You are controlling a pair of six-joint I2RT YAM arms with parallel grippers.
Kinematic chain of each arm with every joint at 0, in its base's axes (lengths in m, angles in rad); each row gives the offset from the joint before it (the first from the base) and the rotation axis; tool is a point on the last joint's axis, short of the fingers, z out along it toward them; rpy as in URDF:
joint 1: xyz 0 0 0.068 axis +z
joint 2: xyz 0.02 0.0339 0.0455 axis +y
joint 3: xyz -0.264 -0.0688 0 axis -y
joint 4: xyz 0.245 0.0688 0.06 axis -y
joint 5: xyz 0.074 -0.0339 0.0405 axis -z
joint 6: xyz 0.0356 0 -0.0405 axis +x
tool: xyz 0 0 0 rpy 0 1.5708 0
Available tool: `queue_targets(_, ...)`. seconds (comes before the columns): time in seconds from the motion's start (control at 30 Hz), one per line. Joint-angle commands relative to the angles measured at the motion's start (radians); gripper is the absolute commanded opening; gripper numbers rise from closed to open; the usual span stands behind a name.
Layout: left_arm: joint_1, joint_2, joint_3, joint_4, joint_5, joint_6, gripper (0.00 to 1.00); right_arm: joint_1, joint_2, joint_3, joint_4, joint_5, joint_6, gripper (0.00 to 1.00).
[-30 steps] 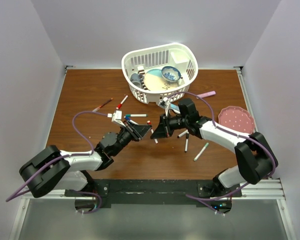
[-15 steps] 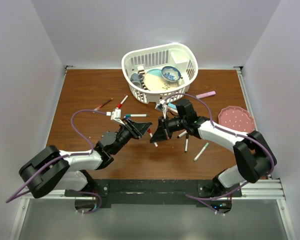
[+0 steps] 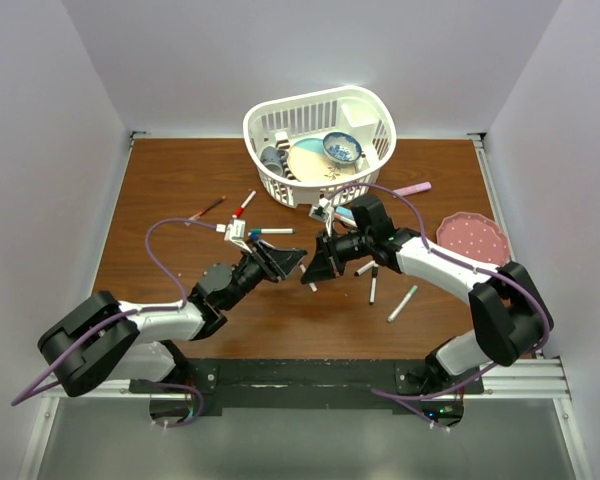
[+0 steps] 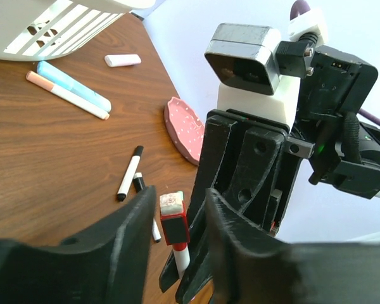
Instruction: Open the pen caps
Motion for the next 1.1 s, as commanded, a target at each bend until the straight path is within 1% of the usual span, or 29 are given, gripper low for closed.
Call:
queue_targets(0.0, -0.003, -0.002, -0.005, 0.059, 0.002, 0.024, 0.33, 0.0, -0.018, 0.037, -0.019, 0.011, -0.038, 0.0)
queue_targets(0.07, -0.002, -0.002, 0.01, 0.038, -0.005, 0.022, 0.23, -0.001, -0.013, 0.036, -0.019, 0.014, -0.039, 0.0)
queue_targets(0.13, -0.003, -0.005, 0.027, 0.007, -0.008, 0.022, 0.05, 0.0, -0.012, 0.034, -0.021, 0.019, -0.044, 0.0)
queue_targets(0.17, -0.003, -0.006, 0.031, -0.003, -0.024, 0.022, 0.0, 0.0, -0.013, 0.033, -0.021, 0.02, -0.048, 0.0)
queue_targets(0.2, -0.002, -0.025, 0.036, -0.043, -0.039, 0.027, 0.0, 0.0, -0.012, 0.031, -0.025, 0.022, -0.062, 0.0)
queue_targets(0.27, 0.023, -0.061, 0.076, -0.144, -0.119, 0.025, 0.0, 0.003, -0.006, 0.027, -0.039, 0.007, -0.08, 0.0)
queue_targets(0.3, 0.044, -0.106, 0.102, -0.287, -0.146, 0.036, 0.0, 0.008, -0.003, 0.016, -0.041, 0.002, -0.094, 0.0)
queue_targets(0.33, 0.105, -0.127, 0.172, -0.369, -0.172, 0.045, 0.0, 0.011, -0.003, 0.014, -0.042, 0.004, -0.1, 0.0)
queue_targets(0.37, 0.144, -0.146, 0.212, -0.448, -0.22, 0.057, 0.0, 0.019, -0.003, 0.014, -0.048, 0.014, -0.111, 0.0)
queue_targets(0.4, 0.183, -0.175, 0.254, -0.579, -0.244, 0.089, 0.0, 0.031, 0.002, 0.022, -0.068, 0.016, -0.131, 0.0)
queue_targets(0.43, 0.254, -0.183, 0.333, -0.633, -0.278, 0.109, 0.0, 0.039, 0.003, 0.024, -0.073, 0.017, -0.137, 0.0)
queue_targets(0.47, 0.289, -0.189, 0.369, -0.672, -0.333, 0.134, 0.0, 0.045, 0.003, 0.025, -0.078, 0.02, -0.143, 0.0)
queue_targets(0.5, 0.326, -0.195, 0.402, -0.738, -0.343, 0.162, 0.0, 0.051, 0.005, 0.025, -0.082, 0.023, -0.15, 0.0)
queue_targets(0.53, 0.402, -0.195, 0.457, -0.757, -0.337, 0.171, 0.0, 0.051, 0.01, 0.025, -0.082, 0.023, -0.15, 0.0)
queue_targets(0.6, 0.473, -0.201, 0.487, -0.786, -0.285, 0.171, 0.0, 0.052, 0.016, 0.034, -0.102, 0.025, -0.166, 0.0)
queue_targets(0.63, 0.53, -0.206, 0.496, -0.786, -0.263, 0.171, 0.0, 0.052, 0.017, 0.034, -0.104, 0.027, -0.167, 0.0)
queue_targets(0.7, 0.57, -0.227, 0.496, -0.797, -0.203, 0.176, 0.0, 0.052, 0.017, 0.04, -0.111, 0.046, -0.177, 0.0)
queue_targets(0.77, 0.601, -0.243, 0.487, -0.816, -0.153, 0.189, 0.0, 0.052, 0.01, 0.065, -0.16, 0.104, -0.22, 0.0)
queue_targets(0.8, 0.604, -0.249, 0.487, -0.864, -0.139, 0.214, 0.0, 0.048, 0.007, 0.098, -0.227, 0.138, -0.292, 0.0)
queue_targets(0.87, 0.609, -0.244, 0.502, -0.965, -0.127, 0.232, 0.0, 0.039, -0.018, 0.128, -0.287, 0.267, -0.372, 0.0)
queue_targets(0.9, 0.609, -0.241, 0.504, -1.063, -0.13, 0.246, 0.0, 0.008, -0.027, 0.148, -0.33, 0.314, -0.433, 0.0)
queue_targets(0.93, 0.609, -0.241, 0.502, -1.108, -0.131, 0.248, 0.0, -0.019, -0.039, 0.151, -0.337, 0.392, -0.447, 0.0)
queue_targets(0.97, 0.609, -0.24, 0.501, -1.179, -0.159, 0.249, 0.0, -0.055, -0.058, 0.151, -0.337, 0.417, -0.449, 0.0)
queue_targets(1.0, 0.609, -0.243, 0.499, -1.268, -0.172, 0.257, 0.0, -0.137, -0.061, 0.159, -0.346, 0.434, -0.443, 0.0)
queue_targets(1.03, 0.609, -0.249, 0.487, -1.298, -0.188, 0.271, 0.0, -0.18, -0.062, 0.165, -0.357, 0.448, -0.443, 0.0)
queue_targets(1.07, 0.609, -0.264, 0.48, -1.321, -0.197, 0.28, 0.0, -0.216, -0.061, 0.174, -0.367, 0.506, -0.447, 0.0)
